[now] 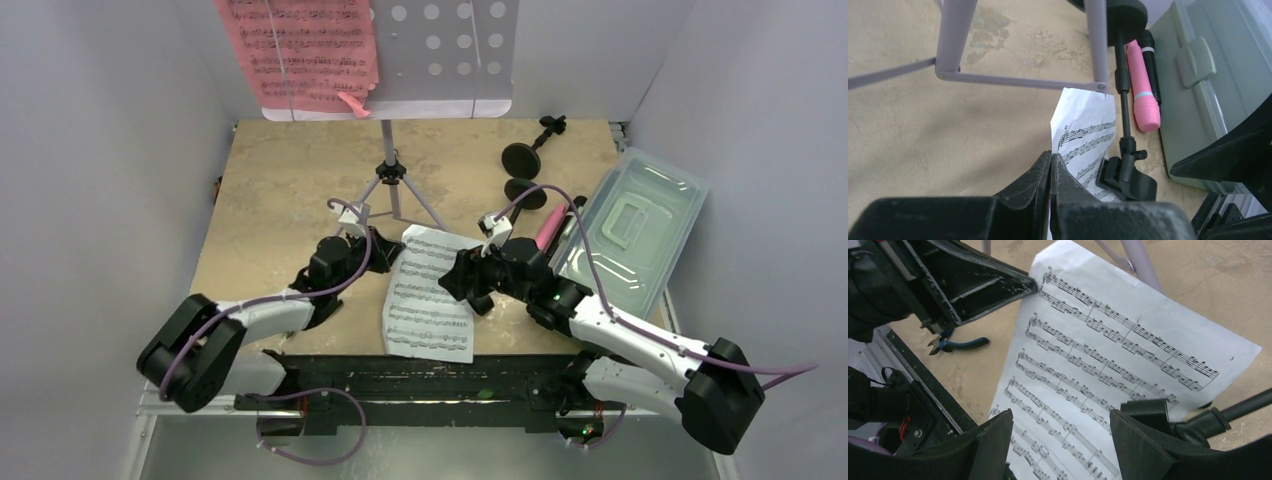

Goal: Set up the instrument practice props

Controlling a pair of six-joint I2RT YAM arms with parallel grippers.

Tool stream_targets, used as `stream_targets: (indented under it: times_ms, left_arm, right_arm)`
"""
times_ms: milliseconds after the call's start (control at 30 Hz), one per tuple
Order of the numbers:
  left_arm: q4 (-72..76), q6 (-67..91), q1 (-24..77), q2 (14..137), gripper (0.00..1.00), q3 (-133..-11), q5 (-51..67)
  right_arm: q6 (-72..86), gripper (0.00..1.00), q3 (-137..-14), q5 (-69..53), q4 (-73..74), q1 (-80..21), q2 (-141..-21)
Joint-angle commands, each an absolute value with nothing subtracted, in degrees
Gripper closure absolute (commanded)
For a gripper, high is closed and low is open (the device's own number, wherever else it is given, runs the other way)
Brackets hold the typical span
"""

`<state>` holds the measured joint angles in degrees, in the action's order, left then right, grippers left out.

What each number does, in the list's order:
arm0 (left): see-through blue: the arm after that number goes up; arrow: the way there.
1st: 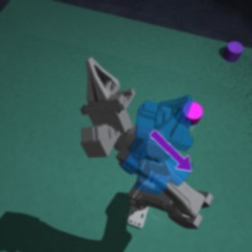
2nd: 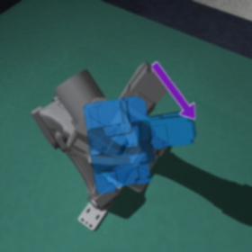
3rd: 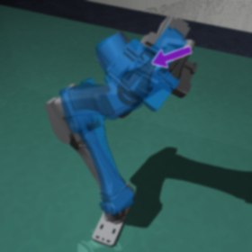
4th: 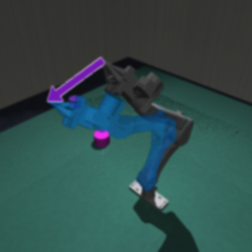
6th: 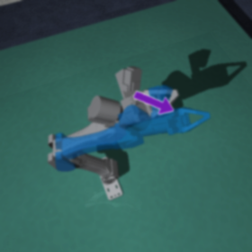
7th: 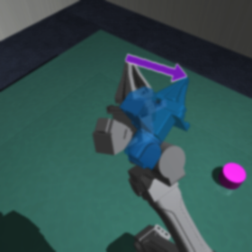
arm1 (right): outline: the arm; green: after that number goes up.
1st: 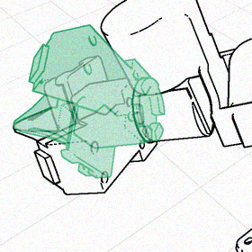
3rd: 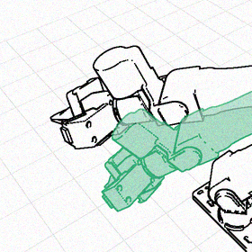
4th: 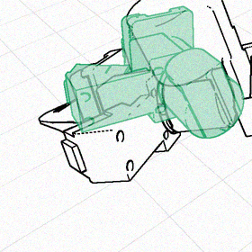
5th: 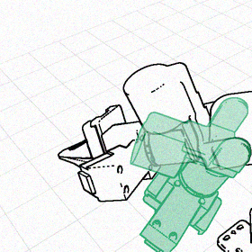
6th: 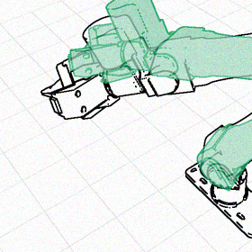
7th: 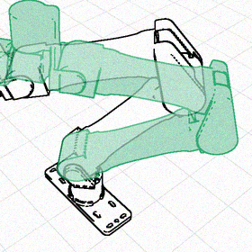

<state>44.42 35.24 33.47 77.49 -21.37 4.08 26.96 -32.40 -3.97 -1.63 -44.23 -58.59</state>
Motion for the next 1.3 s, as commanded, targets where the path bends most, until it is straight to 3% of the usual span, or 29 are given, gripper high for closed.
stream_targets:
  times_ms: [0,633,900,1267]
  left_arm:
    - [30.9,29.2,33.6,68.3,1.00,-24.8,2.0]
    - [5.0,24.7,33.6,49.4,1.00,-42.0,8.3]
    - [1.3,23.7,33.5,46.9,1.00,-49.3,15.0]
    - [-4.9,19.5,33.6,43.7,1.00,-60.7,18.4]
  right_arm:
    - [26.6,0.26,-34.1,-2.5,-1.6,-44.2,-56.0]
    - [30.5,0.23,-34.1,-5.5,-7.9,-44.0,-53.9]
    - [37.9,0.14,-26.6,-23.9,-29.1,-34.9,-52.9]
    - [34.7,0.08,-28.2,-25.2,-31.9,-33.3,-47.3]
